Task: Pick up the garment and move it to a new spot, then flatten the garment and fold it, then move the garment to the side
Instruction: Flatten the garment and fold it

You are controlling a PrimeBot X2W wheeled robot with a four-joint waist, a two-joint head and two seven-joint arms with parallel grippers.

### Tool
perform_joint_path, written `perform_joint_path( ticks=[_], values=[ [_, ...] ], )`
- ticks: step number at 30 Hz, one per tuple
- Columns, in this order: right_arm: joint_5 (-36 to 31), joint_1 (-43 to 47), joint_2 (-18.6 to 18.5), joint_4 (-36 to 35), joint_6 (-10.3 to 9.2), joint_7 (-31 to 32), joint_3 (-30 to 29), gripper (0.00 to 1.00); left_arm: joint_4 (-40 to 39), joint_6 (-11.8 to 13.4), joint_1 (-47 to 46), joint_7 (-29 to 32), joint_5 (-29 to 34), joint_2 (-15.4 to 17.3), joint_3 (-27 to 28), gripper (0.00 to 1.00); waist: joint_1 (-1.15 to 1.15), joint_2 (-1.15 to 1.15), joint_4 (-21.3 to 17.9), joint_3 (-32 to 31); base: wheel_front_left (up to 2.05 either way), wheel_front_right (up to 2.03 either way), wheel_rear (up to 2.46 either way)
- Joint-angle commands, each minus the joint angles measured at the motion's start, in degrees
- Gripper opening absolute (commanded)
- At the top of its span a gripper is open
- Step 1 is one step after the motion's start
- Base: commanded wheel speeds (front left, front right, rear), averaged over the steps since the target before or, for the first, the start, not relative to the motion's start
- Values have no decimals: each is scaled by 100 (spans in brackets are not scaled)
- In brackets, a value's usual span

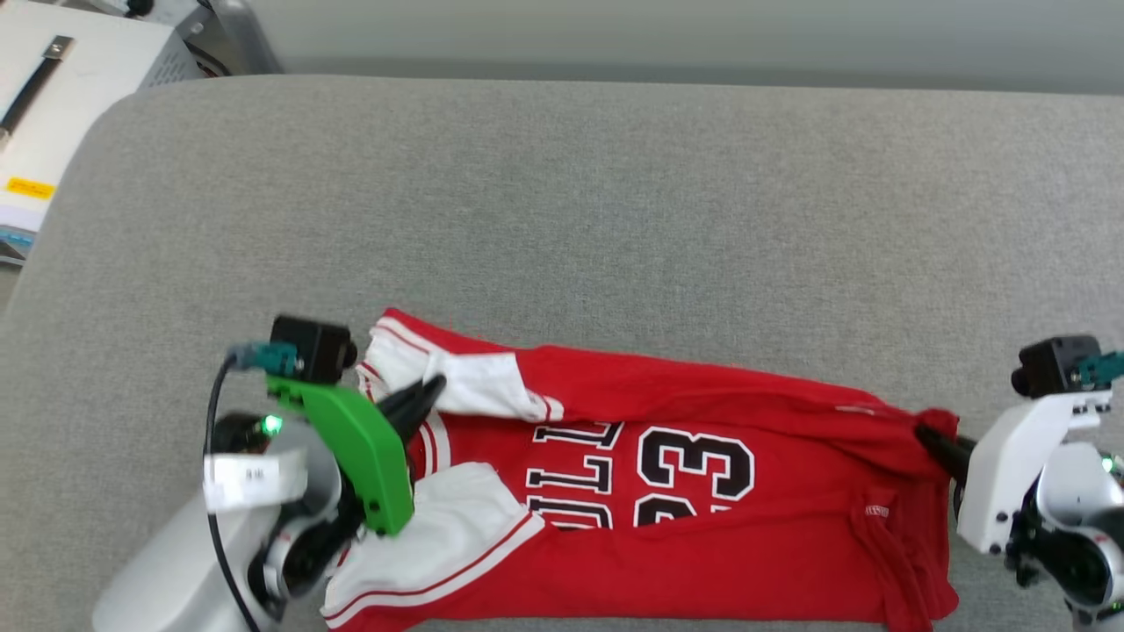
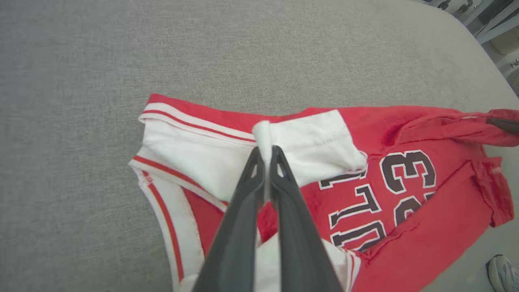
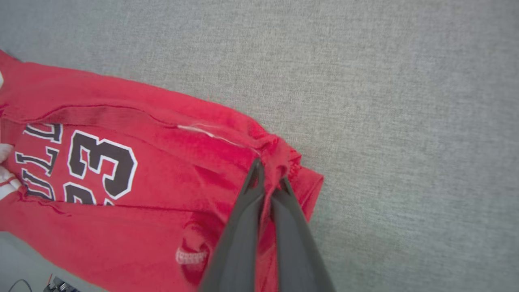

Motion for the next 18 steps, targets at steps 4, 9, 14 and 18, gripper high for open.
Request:
perform_joint_path(
  ticks=[4,9,14,18],
  values=[
    [-93,530,192,-136,-1,-34,-180,0,-358,290,792,-213,-259,139,82,0,0,0,83,-251,0,0,0],
    [-179,1042,400,-205,-1,-80,-414,0,-727,615,1564,-377,-505,298,232,0,0,0,70,-389,0,0,0],
    [-226,1425,614,-149,-1,-197,-542,0,-782,727,2030,-274,-715,258,122,0,0,0,79,-440,0,0,0],
    [-300,1601,851,-79,-1,-522,-584,100,-523,660,1974,-319,-722,48,31,68,0,0,98,-404,0,0,0]
  ],
)
